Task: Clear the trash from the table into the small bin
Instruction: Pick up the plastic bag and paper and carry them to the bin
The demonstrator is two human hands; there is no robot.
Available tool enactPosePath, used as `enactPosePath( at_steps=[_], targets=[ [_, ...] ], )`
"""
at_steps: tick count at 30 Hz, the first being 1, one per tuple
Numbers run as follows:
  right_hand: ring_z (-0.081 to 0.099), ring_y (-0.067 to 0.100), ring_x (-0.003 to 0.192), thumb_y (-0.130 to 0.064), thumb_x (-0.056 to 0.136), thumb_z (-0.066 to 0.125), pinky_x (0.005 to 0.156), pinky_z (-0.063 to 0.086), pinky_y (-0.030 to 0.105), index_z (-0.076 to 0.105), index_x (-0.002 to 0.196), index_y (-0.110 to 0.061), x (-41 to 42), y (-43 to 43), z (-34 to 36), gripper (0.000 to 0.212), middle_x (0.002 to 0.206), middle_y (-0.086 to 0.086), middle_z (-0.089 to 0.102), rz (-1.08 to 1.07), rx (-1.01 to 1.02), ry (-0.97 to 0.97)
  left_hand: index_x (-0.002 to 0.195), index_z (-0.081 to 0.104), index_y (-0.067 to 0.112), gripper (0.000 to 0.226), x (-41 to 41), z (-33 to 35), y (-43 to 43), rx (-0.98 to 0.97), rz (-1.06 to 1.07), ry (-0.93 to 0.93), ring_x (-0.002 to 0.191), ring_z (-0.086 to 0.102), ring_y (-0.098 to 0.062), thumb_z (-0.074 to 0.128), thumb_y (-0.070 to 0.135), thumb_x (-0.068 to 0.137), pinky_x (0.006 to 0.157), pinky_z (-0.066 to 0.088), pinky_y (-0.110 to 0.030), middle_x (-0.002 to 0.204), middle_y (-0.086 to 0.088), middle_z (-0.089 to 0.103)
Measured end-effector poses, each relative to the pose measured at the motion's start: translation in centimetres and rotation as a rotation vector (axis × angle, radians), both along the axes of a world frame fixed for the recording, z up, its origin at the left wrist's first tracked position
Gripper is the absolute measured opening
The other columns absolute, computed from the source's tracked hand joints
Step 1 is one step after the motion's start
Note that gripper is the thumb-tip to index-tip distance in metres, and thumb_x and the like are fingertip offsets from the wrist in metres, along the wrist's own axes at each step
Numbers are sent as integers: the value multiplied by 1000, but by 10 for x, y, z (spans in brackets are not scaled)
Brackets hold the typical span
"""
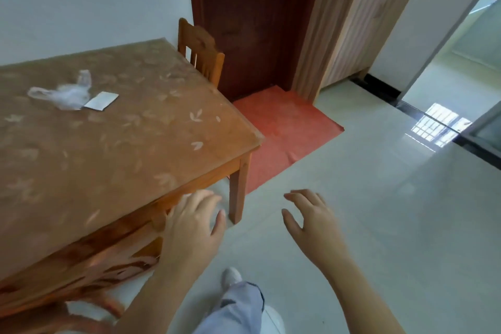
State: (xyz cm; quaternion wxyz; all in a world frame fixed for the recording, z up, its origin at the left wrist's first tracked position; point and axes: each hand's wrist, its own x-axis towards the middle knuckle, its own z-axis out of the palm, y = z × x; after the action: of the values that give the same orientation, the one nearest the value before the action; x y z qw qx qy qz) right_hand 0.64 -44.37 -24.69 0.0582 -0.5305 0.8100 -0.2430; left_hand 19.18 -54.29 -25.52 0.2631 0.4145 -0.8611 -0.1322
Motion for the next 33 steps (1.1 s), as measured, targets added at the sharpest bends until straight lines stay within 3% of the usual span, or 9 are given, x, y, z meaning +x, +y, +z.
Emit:
enactPosePath(
  at_steps=[7,12,18,25,33],
  targets=[
    [56,30,99,-17,81,59,83,48,41,61,104,-12,-52,-154,18,23,107,5,63,157,3,91,96,67,5,25,-40,9,-120,-10,157,75,91,61,-31,55,18,78,77,48,-40,101,-11,67],
    [54,28,100,-23,84,57,86,46,41,60,105,-14,-51,-247,14,23,106,5,62,300,26,95,94,67,3,18,-33,8,-184,-61,268,55,87,62,-30,62,12,79,71,51,-38,97,-13,68],
    [53,24,103,-28,87,52,89,43,36,58,107,-14,-39,-322,-12,25,109,3,60,515,151,86,93,66,0,22,-16,-9,-221,-10,447,48,85,63,-29,70,4,71,74,53,-37,93,-15,68],
    [55,27,96,-23,85,55,80,49,40,58,108,-13,-32,-434,-15,26,103,6,62,721,101,38,94,66,0,21,-12,-20,-262,57,736,-3,89,61,-33,68,4,73,74,54,-44,94,-15,67],
    [53,28,102,-20,84,58,85,45,39,59,108,-15,-9,-559,-24,25,108,7,62,967,101,-27,94,67,3,18,-11,-18,-339,21,1027,25,90,60,-35,62,8,77,81,47,-43,95,-14,67]
  ],
)
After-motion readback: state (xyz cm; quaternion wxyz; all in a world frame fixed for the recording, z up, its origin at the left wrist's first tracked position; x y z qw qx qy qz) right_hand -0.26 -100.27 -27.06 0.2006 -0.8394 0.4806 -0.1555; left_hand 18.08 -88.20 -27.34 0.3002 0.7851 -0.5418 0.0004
